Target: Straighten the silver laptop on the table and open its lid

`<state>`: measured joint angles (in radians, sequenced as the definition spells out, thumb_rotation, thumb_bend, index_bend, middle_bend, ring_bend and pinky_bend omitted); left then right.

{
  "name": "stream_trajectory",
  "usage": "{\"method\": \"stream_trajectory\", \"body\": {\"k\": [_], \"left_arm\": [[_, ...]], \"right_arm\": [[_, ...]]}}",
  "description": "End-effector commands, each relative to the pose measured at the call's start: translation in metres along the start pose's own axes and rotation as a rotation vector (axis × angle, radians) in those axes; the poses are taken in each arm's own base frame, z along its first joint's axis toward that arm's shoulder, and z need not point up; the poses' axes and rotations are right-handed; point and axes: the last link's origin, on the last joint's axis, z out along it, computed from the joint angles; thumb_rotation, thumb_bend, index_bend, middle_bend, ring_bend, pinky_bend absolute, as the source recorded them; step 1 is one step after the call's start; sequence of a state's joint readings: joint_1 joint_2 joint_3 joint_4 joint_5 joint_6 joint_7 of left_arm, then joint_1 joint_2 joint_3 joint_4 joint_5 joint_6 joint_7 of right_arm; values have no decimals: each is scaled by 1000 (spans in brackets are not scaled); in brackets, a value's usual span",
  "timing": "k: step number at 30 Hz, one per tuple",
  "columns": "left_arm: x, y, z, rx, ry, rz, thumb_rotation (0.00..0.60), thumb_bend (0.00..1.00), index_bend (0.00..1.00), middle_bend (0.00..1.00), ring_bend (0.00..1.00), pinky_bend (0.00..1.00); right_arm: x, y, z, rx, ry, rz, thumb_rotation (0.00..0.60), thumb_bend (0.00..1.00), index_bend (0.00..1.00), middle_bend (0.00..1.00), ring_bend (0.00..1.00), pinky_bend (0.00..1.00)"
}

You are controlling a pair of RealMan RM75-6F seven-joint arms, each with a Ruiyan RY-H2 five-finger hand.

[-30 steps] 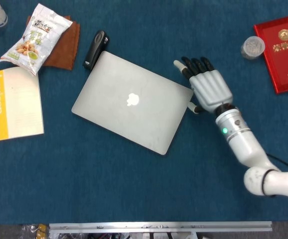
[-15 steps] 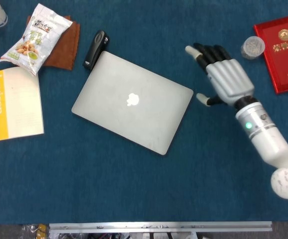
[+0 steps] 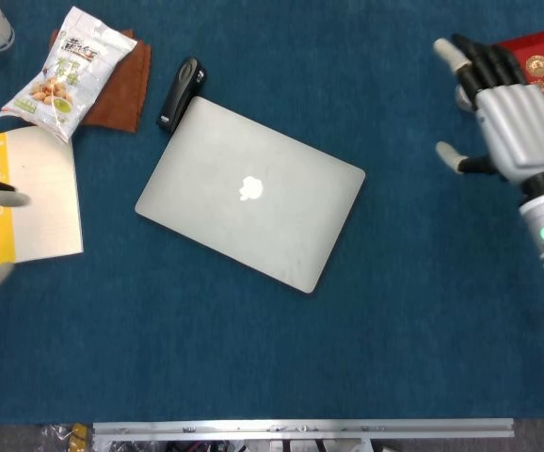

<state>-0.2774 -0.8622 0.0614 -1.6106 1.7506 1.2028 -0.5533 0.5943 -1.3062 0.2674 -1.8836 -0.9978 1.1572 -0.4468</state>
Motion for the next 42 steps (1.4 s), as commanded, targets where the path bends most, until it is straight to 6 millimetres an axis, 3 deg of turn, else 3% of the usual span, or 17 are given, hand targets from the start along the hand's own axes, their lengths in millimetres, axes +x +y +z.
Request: {"method": "stream_trajectory", "body": {"k": [1, 3, 6, 10, 17, 24, 42], "left_arm": [[-7, 17, 23, -34, -108, -36, 592, 277, 261, 199, 69, 0], [-10, 22, 33, -35, -147, -45, 539, 277, 261, 192, 69, 0], [-17, 29, 49, -33, -196, -41, 375, 278, 261, 171, 68, 0], [-25, 36, 69, -22, -235, -13, 264, 278, 261, 155, 66, 0], [-39, 38, 99, 33, -264, 55, 231, 277, 261, 124, 24, 0], [-53, 39, 124, 97, -268, 69, 158, 277, 254, 68, 0, 0], [-79, 35, 159, 194, -249, 57, 134, 277, 254, 39, 0, 0]], "right_arm": [[7, 6, -6, -7, 17, 2, 600, 204, 0, 7, 0, 19], [10, 10, -10, -10, 27, 4, 600, 203, 0, 7, 0, 19], [15, 16, -16, -15, 44, 7, 600, 204, 0, 7, 0, 19], [21, 24, -25, -22, 59, 12, 600, 203, 0, 7, 0, 19], [27, 34, -34, -29, 77, 16, 600, 204, 0, 7, 0, 19], [30, 36, -41, -9, 89, 15, 600, 203, 0, 7, 0, 19], [33, 45, -48, -22, 104, 26, 600, 203, 0, 7, 0, 19]]}}
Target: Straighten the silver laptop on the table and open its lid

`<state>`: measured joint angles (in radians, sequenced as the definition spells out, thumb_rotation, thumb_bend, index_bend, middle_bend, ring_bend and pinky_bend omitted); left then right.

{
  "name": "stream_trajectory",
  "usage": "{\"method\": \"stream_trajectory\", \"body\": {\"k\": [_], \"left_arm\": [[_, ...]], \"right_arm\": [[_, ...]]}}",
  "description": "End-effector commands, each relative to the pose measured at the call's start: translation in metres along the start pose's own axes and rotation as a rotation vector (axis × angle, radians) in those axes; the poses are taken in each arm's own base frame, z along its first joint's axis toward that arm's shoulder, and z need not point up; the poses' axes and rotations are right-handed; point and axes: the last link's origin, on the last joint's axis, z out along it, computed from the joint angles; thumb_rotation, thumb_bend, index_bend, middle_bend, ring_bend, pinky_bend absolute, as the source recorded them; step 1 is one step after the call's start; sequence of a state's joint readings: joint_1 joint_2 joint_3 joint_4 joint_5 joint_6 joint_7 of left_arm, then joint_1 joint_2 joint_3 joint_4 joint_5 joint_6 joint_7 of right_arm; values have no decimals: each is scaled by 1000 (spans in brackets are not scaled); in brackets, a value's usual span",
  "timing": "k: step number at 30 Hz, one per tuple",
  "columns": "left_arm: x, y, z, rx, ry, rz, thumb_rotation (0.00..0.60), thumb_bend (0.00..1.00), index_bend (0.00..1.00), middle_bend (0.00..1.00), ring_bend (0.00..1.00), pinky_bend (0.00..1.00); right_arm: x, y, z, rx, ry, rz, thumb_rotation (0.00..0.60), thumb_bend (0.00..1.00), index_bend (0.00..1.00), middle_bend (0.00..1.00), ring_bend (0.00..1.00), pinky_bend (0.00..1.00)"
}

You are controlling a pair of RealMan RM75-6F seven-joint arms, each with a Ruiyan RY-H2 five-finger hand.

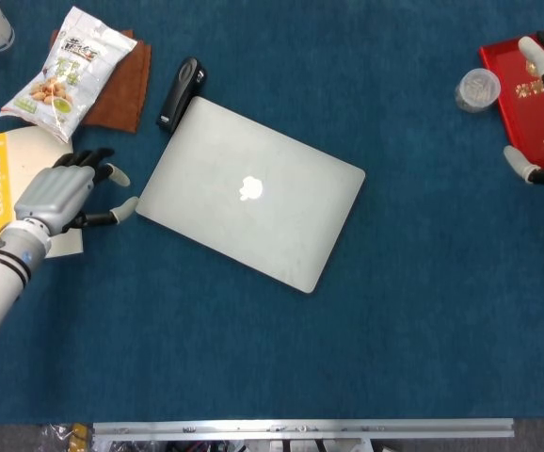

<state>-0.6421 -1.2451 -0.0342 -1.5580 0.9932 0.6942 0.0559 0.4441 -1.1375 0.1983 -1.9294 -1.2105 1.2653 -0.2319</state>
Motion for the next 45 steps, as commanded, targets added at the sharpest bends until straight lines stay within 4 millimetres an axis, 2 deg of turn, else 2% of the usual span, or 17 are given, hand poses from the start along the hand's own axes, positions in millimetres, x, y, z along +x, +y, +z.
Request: {"method": "stream_trajectory", "body": {"k": [1, 14, 45], "left_arm": [[-1, 1, 4, 6, 0, -2, 135, 277, 254, 39, 0, 0], [-9, -5, 11, 42, -9, -8, 132, 277, 257, 37, 0, 0], [-18, 1, -1, 20, -42, -3, 133, 277, 290, 35, 0, 0]], "right_arm": [[1, 1, 0, -2, 4, 1, 600, 203, 0, 7, 0, 19], [5, 5, -2, -11, 23, 10, 600, 203, 0, 7, 0, 19], [9, 11, -3, -26, 48, 31, 600, 203, 0, 7, 0, 19]]}}
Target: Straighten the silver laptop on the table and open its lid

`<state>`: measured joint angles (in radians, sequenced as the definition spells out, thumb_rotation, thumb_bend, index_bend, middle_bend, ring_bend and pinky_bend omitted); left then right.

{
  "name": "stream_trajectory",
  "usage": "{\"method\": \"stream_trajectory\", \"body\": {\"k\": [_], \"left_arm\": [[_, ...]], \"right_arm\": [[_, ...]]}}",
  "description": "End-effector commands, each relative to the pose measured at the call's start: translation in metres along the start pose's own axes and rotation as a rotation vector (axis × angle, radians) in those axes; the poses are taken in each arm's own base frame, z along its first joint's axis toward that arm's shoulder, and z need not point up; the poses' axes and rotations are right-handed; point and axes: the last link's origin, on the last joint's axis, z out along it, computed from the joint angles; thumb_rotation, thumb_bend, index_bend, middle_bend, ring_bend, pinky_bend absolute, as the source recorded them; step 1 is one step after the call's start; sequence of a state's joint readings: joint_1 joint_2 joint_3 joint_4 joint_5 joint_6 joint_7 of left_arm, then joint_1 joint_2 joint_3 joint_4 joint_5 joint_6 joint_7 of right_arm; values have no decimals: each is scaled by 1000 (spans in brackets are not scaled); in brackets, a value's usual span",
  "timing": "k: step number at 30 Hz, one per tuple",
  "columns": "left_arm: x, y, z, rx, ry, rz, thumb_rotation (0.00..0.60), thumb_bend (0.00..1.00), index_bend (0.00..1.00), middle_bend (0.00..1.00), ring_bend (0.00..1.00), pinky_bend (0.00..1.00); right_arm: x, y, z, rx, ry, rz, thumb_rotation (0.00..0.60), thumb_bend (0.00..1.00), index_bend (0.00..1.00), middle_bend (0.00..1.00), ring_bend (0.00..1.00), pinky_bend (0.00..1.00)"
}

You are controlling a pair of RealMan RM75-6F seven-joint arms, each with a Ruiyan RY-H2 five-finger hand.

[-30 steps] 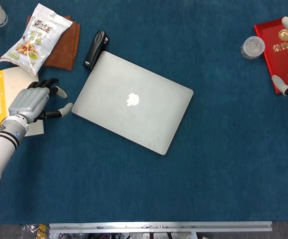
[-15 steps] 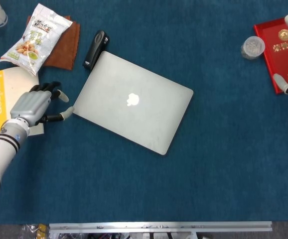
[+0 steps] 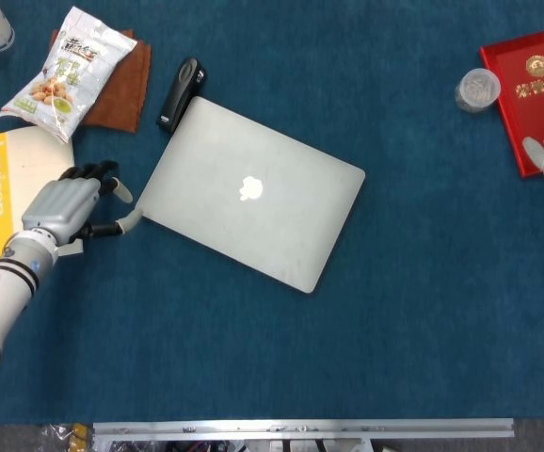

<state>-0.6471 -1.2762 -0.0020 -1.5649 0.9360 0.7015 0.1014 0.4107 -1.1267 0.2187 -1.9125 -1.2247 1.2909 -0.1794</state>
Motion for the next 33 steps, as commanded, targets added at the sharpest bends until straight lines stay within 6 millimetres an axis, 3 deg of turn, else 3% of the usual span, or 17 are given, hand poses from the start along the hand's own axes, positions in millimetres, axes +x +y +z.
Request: {"method": "stream_trajectory", "body": {"k": [1, 19, 33], "left_arm": [[-1, 0, -2, -1, -1, -1, 132, 278, 290, 35, 0, 0], [-7, 6, -19, -41, -16, -3, 134, 277, 290, 35, 0, 0], [-3, 8, 2, -22, 6, -13, 134, 278, 290, 35, 0, 0]], "right_arm": [[0, 0, 0, 1, 2, 2, 600, 203, 0, 7, 0, 19], [2, -1, -2, 3, 17, 14, 600, 203, 0, 7, 0, 19], [1, 2, -3, -5, 14, 15, 600, 203, 0, 7, 0, 19]]}}
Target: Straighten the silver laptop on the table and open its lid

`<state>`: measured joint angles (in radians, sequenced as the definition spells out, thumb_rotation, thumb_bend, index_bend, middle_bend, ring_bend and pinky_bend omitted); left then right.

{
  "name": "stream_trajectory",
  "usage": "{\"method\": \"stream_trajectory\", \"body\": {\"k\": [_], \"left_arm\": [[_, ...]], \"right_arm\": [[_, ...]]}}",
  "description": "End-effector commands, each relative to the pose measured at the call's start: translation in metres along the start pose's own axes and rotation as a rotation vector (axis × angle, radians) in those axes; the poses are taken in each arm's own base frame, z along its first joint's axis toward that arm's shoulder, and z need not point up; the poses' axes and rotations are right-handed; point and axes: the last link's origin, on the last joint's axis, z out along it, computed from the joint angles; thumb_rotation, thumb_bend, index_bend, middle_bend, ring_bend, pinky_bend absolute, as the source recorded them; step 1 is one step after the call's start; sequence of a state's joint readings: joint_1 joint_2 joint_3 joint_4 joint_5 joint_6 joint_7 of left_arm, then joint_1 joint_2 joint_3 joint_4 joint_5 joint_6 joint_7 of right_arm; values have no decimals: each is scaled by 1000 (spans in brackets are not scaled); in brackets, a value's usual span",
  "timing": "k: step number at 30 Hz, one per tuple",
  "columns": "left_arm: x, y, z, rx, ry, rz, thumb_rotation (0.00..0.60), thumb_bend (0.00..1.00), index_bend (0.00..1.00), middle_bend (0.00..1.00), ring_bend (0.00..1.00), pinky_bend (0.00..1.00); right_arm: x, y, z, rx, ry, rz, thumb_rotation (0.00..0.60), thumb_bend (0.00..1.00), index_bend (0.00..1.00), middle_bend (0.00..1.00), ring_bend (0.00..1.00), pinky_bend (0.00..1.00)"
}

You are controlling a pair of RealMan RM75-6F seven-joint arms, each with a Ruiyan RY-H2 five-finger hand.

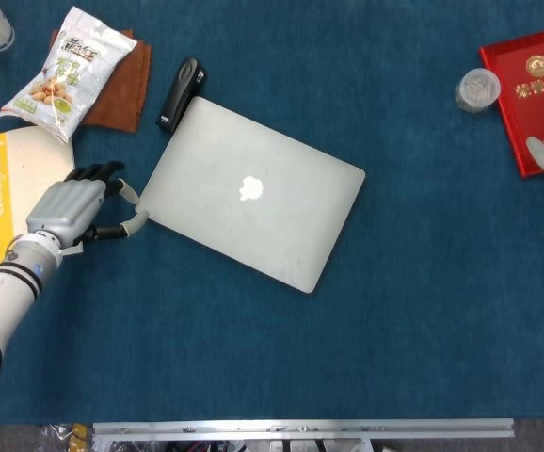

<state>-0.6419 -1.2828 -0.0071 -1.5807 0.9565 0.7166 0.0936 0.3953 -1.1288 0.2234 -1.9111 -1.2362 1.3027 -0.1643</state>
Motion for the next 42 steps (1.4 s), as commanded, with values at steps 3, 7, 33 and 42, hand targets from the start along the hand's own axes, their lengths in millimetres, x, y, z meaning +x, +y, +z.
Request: {"method": "stream_trajectory", "body": {"k": [3, 7, 33, 42], "left_arm": [[-2, 2, 4, 3, -6, -9, 135, 277, 290, 35, 0, 0], [-3, 6, 3, -6, -11, -11, 132, 278, 290, 35, 0, 0], [1, 20, -4, -50, 19, 39, 133, 278, 290, 33, 0, 0], [0, 10, 9, -12, 24, 56, 134, 278, 289, 33, 0, 0]], "right_arm": [[1, 0, 0, -1, 1, -1, 600, 203, 0, 7, 0, 19], [2, 1, 0, -1, 7, 2, 600, 204, 0, 7, 0, 19], [5, 5, -4, -8, 17, 8, 600, 203, 0, 7, 0, 19], [5, 5, -4, -14, 16, 3, 600, 203, 0, 7, 0, 20]]}}
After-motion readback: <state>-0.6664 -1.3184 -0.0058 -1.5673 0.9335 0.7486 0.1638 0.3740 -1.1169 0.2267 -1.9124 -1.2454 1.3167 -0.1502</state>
